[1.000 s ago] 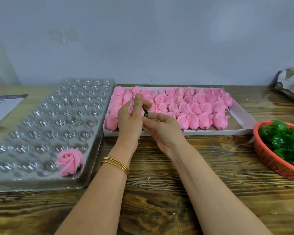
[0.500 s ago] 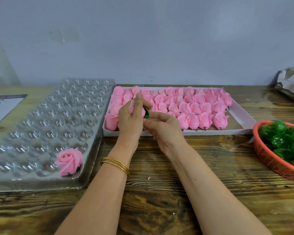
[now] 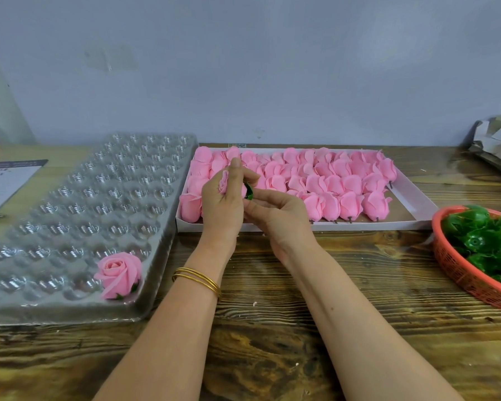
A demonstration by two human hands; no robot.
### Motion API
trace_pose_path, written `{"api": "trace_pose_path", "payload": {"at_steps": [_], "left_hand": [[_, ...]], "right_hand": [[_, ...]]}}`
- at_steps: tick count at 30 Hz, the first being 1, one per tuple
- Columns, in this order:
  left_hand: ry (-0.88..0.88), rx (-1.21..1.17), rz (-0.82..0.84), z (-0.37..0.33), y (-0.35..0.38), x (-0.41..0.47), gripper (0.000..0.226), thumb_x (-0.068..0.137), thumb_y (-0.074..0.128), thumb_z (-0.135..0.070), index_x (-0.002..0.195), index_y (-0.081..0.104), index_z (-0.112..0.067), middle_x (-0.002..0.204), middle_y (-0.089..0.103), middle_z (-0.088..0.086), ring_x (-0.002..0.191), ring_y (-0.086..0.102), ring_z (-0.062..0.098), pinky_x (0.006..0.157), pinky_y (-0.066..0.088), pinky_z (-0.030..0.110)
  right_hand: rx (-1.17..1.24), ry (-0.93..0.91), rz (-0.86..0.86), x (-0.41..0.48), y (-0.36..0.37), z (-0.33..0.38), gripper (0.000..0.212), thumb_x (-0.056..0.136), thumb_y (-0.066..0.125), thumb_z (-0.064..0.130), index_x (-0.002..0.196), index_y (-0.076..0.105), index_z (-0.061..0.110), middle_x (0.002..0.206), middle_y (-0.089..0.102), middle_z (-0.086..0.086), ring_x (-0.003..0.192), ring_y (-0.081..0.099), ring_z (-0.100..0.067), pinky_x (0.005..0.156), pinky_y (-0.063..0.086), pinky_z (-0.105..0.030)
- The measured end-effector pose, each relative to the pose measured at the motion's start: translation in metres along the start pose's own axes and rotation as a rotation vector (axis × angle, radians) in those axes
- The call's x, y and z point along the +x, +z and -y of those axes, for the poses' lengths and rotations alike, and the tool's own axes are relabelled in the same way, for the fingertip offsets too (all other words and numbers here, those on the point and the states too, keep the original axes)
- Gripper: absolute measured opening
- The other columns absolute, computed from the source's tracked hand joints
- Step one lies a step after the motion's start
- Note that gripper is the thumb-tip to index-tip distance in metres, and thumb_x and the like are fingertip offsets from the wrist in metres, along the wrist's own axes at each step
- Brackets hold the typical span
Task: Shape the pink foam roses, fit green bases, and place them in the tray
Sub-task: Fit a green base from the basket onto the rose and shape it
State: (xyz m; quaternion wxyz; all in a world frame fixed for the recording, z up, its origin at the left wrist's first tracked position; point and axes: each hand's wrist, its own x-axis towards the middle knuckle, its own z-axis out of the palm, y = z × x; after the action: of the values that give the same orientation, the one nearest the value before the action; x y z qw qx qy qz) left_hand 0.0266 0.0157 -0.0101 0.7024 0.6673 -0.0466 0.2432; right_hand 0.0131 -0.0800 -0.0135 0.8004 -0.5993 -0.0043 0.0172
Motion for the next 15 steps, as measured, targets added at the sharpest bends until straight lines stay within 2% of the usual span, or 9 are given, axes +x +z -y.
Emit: {"api": "trace_pose_path", "payload": {"at_steps": [5, 8, 10, 12, 13, 15], "left_hand": [[-0.006, 0.000, 0.002, 0.0008, -0.0004, 0.0003, 0.042, 0.105, 0.042, -0.038, 0.080, 0.070, -0.020, 0.078, 0.071, -0.014, 0.080, 0.065, -0.003, 0.070, 0.047, 0.009], [-0.009, 0.008, -0.004, -0.0001, -0.0004, 0.0001, 0.042, 0.105, 0.041, -0.039, 0.080, 0.070, -0.021, 0.078, 0.071, -0.016, 0.081, 0.065, -0.005, 0.069, 0.047, 0.009], [-0.012, 0.015, -0.010, -0.0004, 0.0000, -0.0004, 0.042, 0.104, 0.041, -0.041, 0.079, 0.070, -0.023, 0.079, 0.071, -0.016, 0.081, 0.065, -0.003, 0.072, 0.048, 0.016], [-0.015, 0.016, -0.008, -0.0008, 0.0001, -0.0007, 0.042, 0.104, 0.041, -0.041, 0.079, 0.070, -0.024, 0.079, 0.071, -0.016, 0.081, 0.065, -0.003, 0.072, 0.048, 0.019], [-0.015, 0.016, -0.006, -0.0010, 0.0001, -0.0008, 0.042, 0.104, 0.041, -0.041, 0.079, 0.070, -0.024, 0.079, 0.071, -0.017, 0.081, 0.065, -0.004, 0.071, 0.048, 0.017], [-0.014, 0.013, -0.003, -0.0017, -0.0002, -0.0006, 0.042, 0.105, 0.040, -0.040, 0.080, 0.070, -0.024, 0.079, 0.071, -0.018, 0.081, 0.065, -0.005, 0.068, 0.047, 0.010]], "right_hand": [[0.074, 0.052, -0.005, 0.0006, 0.0020, 0.0013, 0.037, 0.083, 0.065, -0.012, 0.120, 0.061, -0.010, 0.108, 0.069, -0.029, 0.104, 0.067, -0.039, 0.098, 0.053, -0.048], [0.130, 0.070, 0.009, 0.0004, 0.0028, 0.0019, 0.038, 0.083, 0.063, -0.015, 0.121, 0.058, -0.012, 0.105, 0.068, -0.030, 0.095, 0.068, -0.034, 0.093, 0.056, -0.042], [0.183, 0.076, 0.030, 0.0002, 0.0023, 0.0032, 0.031, 0.084, 0.063, -0.012, 0.114, 0.062, -0.010, 0.092, 0.070, -0.020, 0.084, 0.070, -0.025, 0.081, 0.059, -0.033], [0.228, 0.080, 0.052, 0.0007, 0.0014, 0.0041, 0.016, 0.086, 0.063, -0.007, 0.101, 0.068, -0.006, 0.084, 0.072, -0.013, 0.081, 0.071, -0.020, 0.076, 0.059, -0.027], [0.244, 0.080, 0.057, 0.0008, 0.0014, 0.0045, 0.010, 0.088, 0.062, -0.004, 0.094, 0.070, -0.003, 0.083, 0.072, -0.012, 0.080, 0.072, -0.018, 0.076, 0.058, -0.027], [0.255, 0.073, 0.053, 0.0010, 0.0012, 0.0041, 0.012, 0.091, 0.061, -0.003, 0.085, 0.071, 0.001, 0.080, 0.073, -0.009, 0.078, 0.072, -0.016, 0.074, 0.058, -0.025]]}}
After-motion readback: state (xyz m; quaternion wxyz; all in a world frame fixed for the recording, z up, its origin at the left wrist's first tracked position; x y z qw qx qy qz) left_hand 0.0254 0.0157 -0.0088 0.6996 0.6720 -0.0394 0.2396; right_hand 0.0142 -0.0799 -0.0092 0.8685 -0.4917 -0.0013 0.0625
